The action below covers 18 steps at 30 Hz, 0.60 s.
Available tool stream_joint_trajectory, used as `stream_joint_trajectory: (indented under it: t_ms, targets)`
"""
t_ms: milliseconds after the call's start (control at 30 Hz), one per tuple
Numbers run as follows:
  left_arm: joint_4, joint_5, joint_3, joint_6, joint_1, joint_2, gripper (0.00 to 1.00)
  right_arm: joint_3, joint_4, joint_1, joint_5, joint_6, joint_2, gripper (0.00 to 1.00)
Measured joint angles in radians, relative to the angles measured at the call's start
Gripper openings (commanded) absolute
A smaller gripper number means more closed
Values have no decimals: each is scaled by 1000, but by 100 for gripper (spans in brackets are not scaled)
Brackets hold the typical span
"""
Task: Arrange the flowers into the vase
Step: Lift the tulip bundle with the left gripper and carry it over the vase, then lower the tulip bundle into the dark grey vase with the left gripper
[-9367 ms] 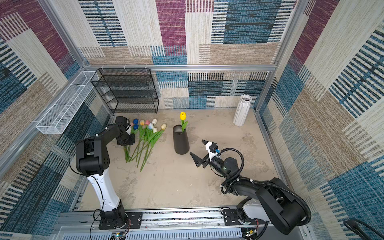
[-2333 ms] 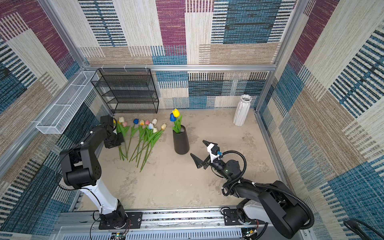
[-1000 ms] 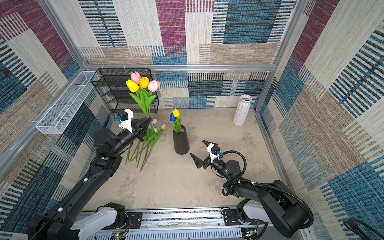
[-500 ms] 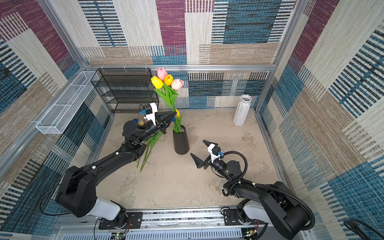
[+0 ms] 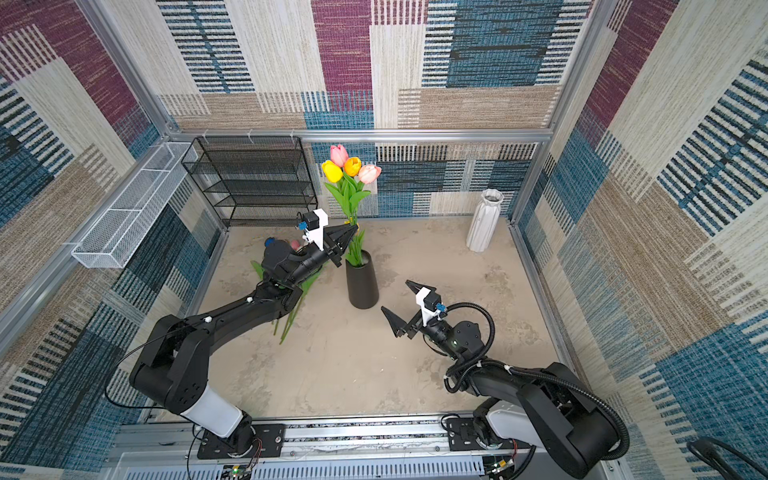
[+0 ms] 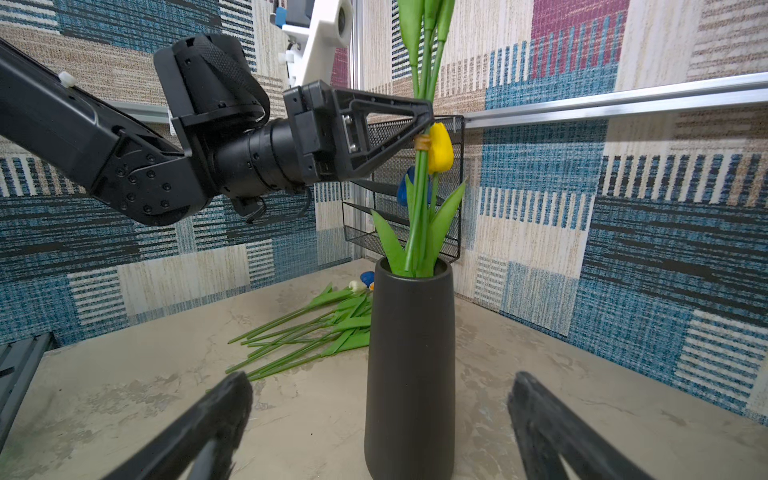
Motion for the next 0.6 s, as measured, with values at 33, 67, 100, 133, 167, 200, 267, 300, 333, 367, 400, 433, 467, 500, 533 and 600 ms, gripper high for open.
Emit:
stream_joint_trajectory:
  t_ms: [33,67,100,133,167,200,267,300,333,367,400,433,467,500,533,600]
  targets:
    - [2,-1,-5,1,-2,3,0,0,0,0,0,0,0,100]
    - [4,-6,-8,4,-5,5,0,0,0,0,0,0,2,100]
    - [4,-8,-12,9,-10,6,0,0,0,0,0,0,2,100]
    - [3,-15,-14,18,-16,6,0,0,0,0,0,0,3,100]
    - [2,-27,-16,30,-23,6,0,0,0,0,0,0,4,100]
    - [2,-31,-16,39,-31,5,0,0,1,0,0,0,5,100]
    - [-3,-52,-16,57,-38,5,0,0,1,0,0,0,6,100]
    - [-8,-57,-16,64,-40,5,0,0,2,0,0,0,6,100]
    - [-16,-62,-16,72,-41,5,0,0,5,0,0,0,6,100]
    - [-23,-71,-16,79,-41,5,0,0,8,0,0,0,6,100]
    - [-30,-81,-16,84,-42,5,0,0,11,0,0,0,5,100]
    - [-34,-85,-18,88,-43,5,0,0,11,0,0,0,4,100]
    - [-35,-93,-19,92,-44,5,0,0,13,0,0,0,3,100]
    - [-35,-105,-22,101,-46,5,0,-1,14,0,0,0,2,100]
    - [-35,-105,-26,104,-48,6,0,-1,14,0,0,0,2,100]
    - [-34,-105,-35,107,-50,10,0,-1,14,0,0,0,2,100]
